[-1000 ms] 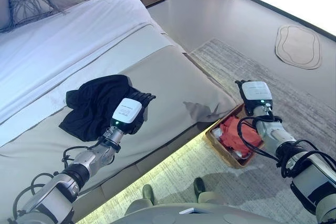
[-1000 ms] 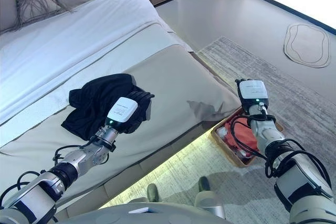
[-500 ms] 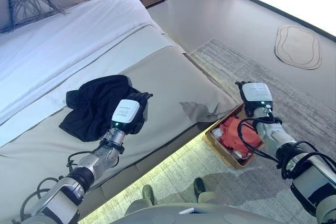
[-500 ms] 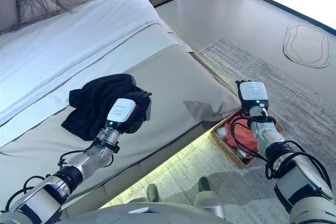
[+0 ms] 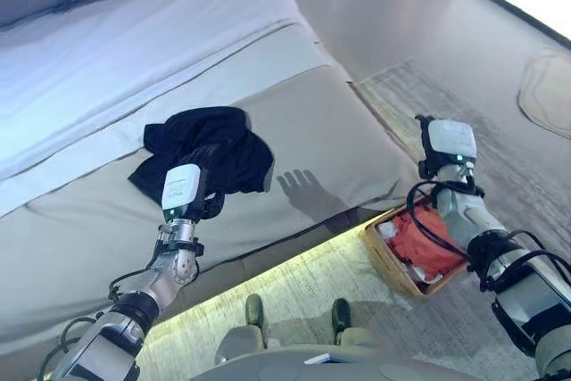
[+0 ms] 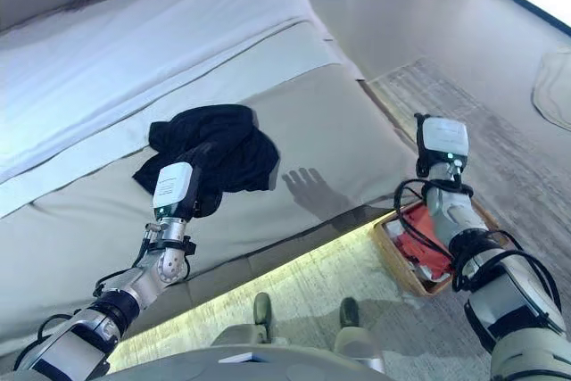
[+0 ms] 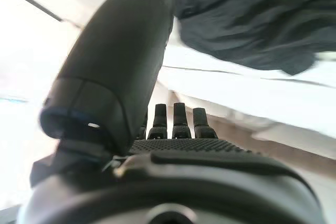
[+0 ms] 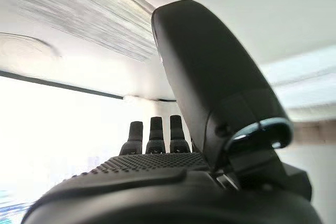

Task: Pick up the clothes from the bed and place them into the basket

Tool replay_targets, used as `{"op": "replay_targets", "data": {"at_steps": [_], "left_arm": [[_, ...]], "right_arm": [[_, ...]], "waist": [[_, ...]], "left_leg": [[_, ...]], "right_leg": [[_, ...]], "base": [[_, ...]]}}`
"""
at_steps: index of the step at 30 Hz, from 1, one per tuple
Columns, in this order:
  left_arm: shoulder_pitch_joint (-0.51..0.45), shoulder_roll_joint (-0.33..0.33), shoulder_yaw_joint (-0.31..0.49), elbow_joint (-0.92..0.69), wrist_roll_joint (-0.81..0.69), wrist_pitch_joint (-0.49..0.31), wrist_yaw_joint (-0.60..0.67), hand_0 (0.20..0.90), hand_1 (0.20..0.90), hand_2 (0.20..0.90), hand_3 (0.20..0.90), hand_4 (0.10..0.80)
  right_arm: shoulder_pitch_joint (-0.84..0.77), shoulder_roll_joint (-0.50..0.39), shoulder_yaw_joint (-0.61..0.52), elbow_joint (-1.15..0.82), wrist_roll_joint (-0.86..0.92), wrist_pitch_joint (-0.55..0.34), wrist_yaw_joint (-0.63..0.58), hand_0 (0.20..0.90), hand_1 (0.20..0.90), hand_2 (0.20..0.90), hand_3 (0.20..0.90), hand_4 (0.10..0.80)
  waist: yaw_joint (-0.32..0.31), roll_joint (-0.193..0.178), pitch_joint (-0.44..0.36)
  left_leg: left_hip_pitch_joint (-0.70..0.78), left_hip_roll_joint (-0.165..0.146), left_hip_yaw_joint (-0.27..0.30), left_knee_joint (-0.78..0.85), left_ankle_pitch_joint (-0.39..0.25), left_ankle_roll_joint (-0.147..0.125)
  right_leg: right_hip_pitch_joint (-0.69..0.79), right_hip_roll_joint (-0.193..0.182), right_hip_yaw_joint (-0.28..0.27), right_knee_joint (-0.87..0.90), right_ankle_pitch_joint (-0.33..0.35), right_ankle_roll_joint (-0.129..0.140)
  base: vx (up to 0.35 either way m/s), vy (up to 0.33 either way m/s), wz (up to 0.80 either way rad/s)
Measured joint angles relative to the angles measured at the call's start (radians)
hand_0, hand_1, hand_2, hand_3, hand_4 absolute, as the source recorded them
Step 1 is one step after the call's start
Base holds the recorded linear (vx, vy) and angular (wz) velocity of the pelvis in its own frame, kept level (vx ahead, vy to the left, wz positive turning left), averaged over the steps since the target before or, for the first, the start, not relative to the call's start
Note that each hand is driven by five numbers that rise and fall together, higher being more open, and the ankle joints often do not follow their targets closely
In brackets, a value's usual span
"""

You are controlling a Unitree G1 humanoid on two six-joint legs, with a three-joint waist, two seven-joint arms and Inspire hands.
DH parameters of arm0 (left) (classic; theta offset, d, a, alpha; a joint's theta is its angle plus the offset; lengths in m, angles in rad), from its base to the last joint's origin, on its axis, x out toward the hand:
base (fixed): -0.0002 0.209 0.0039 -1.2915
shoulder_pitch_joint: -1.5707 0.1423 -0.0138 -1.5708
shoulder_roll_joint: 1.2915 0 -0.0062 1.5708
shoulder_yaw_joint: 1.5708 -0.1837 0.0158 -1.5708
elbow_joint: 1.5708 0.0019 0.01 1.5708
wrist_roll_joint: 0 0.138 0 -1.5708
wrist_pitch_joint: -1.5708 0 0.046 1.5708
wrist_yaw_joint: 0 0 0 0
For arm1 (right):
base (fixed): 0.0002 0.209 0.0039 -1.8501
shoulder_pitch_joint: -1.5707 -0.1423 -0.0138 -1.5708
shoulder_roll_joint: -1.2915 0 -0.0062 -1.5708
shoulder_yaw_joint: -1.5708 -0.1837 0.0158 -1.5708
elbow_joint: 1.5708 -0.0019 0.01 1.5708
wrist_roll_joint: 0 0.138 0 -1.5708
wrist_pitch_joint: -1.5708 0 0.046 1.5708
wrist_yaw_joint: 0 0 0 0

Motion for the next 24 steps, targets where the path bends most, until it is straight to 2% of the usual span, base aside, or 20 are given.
{"op": "replay_targets", "data": {"at_steps": [5, 9, 13, 15, 16, 18, 20, 23, 24], "left_arm": [[0.058, -0.002, 0.059, -0.038, -0.039, -0.001, 0.001, 0.9, 0.9, 0.9, 0.9, 0.8], [0.062, 0.006, 0.057, -0.054, -0.039, -0.006, -0.001, 0.9, 0.9, 0.9, 0.9, 0.8], [0.054, 0.008, 0.048, -0.084, -0.048, -0.049, 0.007, 0.9, 0.9, 0.9, 0.9, 0.8], [0.049, 0.014, 0.046, -0.096, -0.048, -0.067, 0.01, 0.9, 0.9, 0.9, 0.9, 0.8], [0.047, 0.033, 0.04, -0.114, -0.047, -0.083, 0.016, 0.9, 0.9, 0.9, 0.9, 0.8], [0.04, 0.073, 0.039, -0.148, -0.048, -0.093, 0.022, 0.9, 0.9, 0.9, 0.9, 0.8], [0.015, 0.105, 0.04, -0.196, -0.052, -0.095, 0.037, 0.9, 0.9, 0.9, 0.9, 0.8], [-0.013, 0.123, 0.04, -0.258, -0.068, -0.095, 0.048, 0.9, 0.9, 0.9, 0.9, 0.8], [-0.019, 0.126, 0.04, -0.277, -0.069, -0.095, 0.051, 0.9, 0.9, 0.9, 0.9, 0.8]], "right_arm": [[-0.087, 0.001, 0.003, -0.007, 0.049, 0.043, 0.003, 0.9, 0.9, 0.9, 0.9, 0.8], [-0.245, 0.007, 0.061, 0.046, 0.079, 0.073, 0.017, 0.9, 0.9, 0.9, 0.9, 0.8], [-0.395, 0.008, 0.123, 0.126, 0.083, 0.092, 0.021, 0.9, 0.9, 0.9, 0.9, 0.8], [-0.438, 0.009, 0.134, 0.149, 0.084, 0.097, 0.02, 0.9, 0.9, 0.9, 0.9, 0.8], [-0.466, 0.009, 0.159, 0.165, 0.087, 0.11, 0.019, 0.9, 0.9, 0.9, 0.9, 0.8], [-0.502, 0.014, 0.165, 0.173, 0.094, 0.118, 0.016, 0.9, 0.9, 0.9, 0.9, 0.8], [-0.553, 0.013, 0.169, 0.185, 0.094, 0.132, 0.008, 0.9, 0.9, 0.9, 0.9, 0.8], [-0.612, 0.014, 0.194, 0.211, 0.094, 0.143, 0.008, 0.9, 0.9, 0.9, 0.9, 0.8], [-0.62, 0.014, 0.196, 0.214, 0.093, 0.144, 0.008, 0.9, 0.9, 0.9, 0.9, 0.8]], "waist": [[0.068, 0.014, 0.016], [0.132, 0.04, 0.06], [0.202, 0.067, 0.123], [0.222, 0.075, 0.164], [0.235, 0.07, 0.199], [0.275, 0.046, 0.247], [0.302, 0.032, 0.318], [0.338, 0.034, 0.362], [0.348, 0.034, 0.37]], "left_leg": [[-0.021, -0.006, -0.073, 0.0, 0.014, -0.007], [-0.065, -0.016, -0.142, 0.001, 0.04, -0.016], [-0.137, -0.046, -0.194, 0.054, 0.043, -0.019], [-0.154, -0.062, -0.214, 0.082, 0.043, -0.019], [-0.175, -0.086, -0.231, 0.106, 0.035, -0.023], [-0.209, -0.134, -0.235, 0.157, -0.003, -0.019], [-0.258, -0.186, -0.233, 0.247, -0.029, 0.001], [-0.346, -0.223, -0.243, 0.351, -0.061, 0.023], [-0.369, -0.235, -0.248, 0.377, -0.07, 0.022]], "right_leg": [[0.021, -0.001, -0.071, 0.005, -0.018, -0.007], [0.016, -0.005, -0.139, 0.005, -0.019, -0.006], [-0.027, -0.029, -0.19, 0.063, -0.05, -0.005], [-0.067, -0.057, -0.203, 0.16, -0.098, -0.004], [-0.12, -0.1, -0.215, 0.288, -0.171, -0.006], [-0.207, -0.174, -0.208, 0.47, -0.259, -0.007], [-0.267, -0.231, -0.199, 0.594, -0.305, -0.01], [-0.335, -0.273, -0.201, 0.689, -0.335, -0.018], [-0.353, -0.284, -0.201, 0.716, -0.343, -0.021]], "base": [[0.024, -0.013, 0.44], [-0.06, 0.078, 0.5], [-0.059, 0.084, 0.41], [-0.026, 0.041, 0.4], [0.073, 0.025, 0.48], [0.089, 0.047, 0.38], [0.001, 0.063, 0.3], [0.028, 0.049, 0.31], [0.056, 0.028, 0.33]]}}
